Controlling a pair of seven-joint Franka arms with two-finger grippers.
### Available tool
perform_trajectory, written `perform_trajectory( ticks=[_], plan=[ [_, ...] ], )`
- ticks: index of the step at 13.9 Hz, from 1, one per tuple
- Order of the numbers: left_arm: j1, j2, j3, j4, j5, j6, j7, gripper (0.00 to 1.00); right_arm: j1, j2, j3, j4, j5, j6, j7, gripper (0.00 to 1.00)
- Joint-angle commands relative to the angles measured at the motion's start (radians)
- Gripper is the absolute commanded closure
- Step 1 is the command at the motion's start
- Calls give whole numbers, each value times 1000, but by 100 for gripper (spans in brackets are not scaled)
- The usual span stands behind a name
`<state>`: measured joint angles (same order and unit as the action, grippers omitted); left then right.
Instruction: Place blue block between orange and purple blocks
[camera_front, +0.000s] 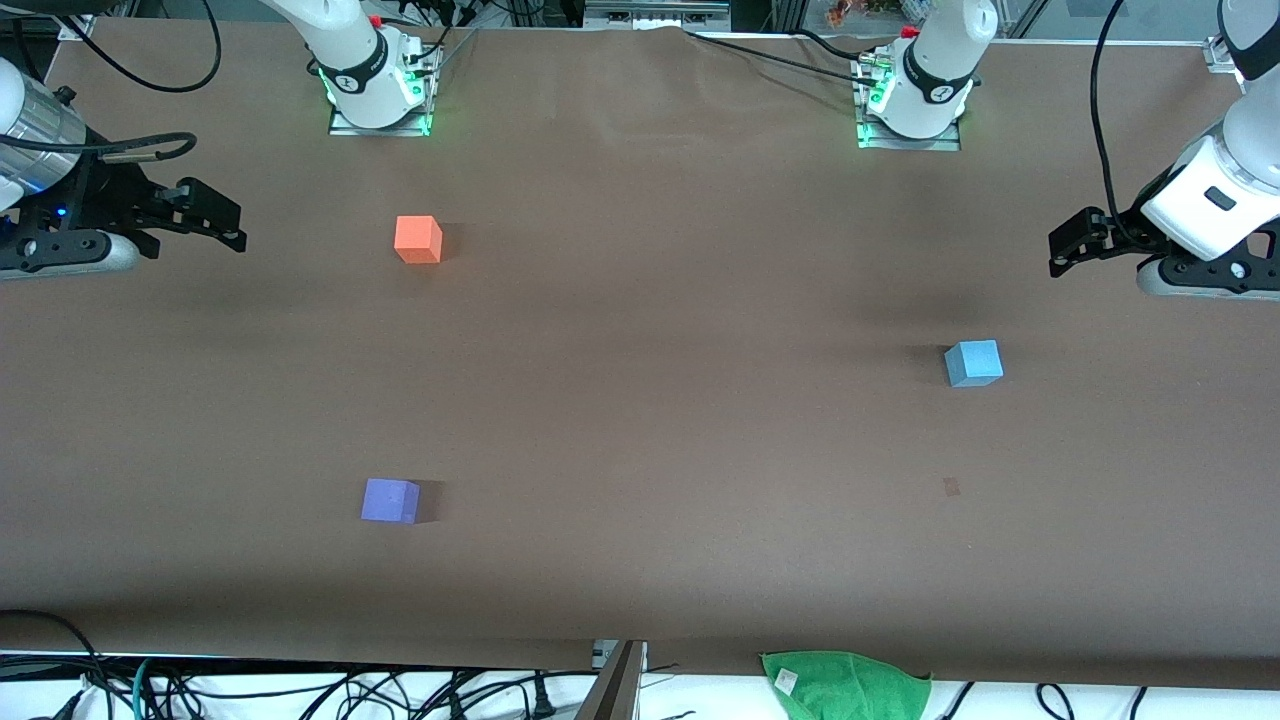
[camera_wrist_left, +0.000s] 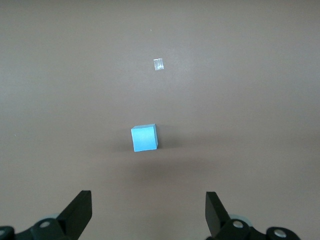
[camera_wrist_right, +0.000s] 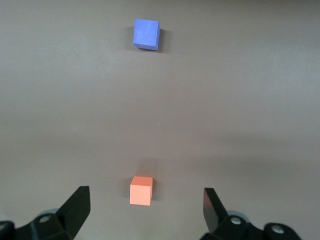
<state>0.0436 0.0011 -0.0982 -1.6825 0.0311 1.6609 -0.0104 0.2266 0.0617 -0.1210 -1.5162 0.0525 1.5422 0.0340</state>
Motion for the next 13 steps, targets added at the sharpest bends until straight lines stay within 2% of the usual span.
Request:
perform_trajectory(
  ticks=[1, 6, 10, 13],
  plan=[
    [7, -3, -8, 9, 16, -18, 18, 0, -3, 7, 0, 21, -8, -17, 1, 1],
    [16, 5, -6, -2, 16, -30, 9, 0, -4, 7, 0, 19, -8, -19, 1, 1],
    [27, 94, -3, -22, 19, 15, 9, 0, -4, 7, 0, 21, -8, -19, 1, 1],
    [53, 109, -3, -174, 19, 208, 10, 0, -4, 7, 0, 21, -8, -19, 4, 1]
  ],
)
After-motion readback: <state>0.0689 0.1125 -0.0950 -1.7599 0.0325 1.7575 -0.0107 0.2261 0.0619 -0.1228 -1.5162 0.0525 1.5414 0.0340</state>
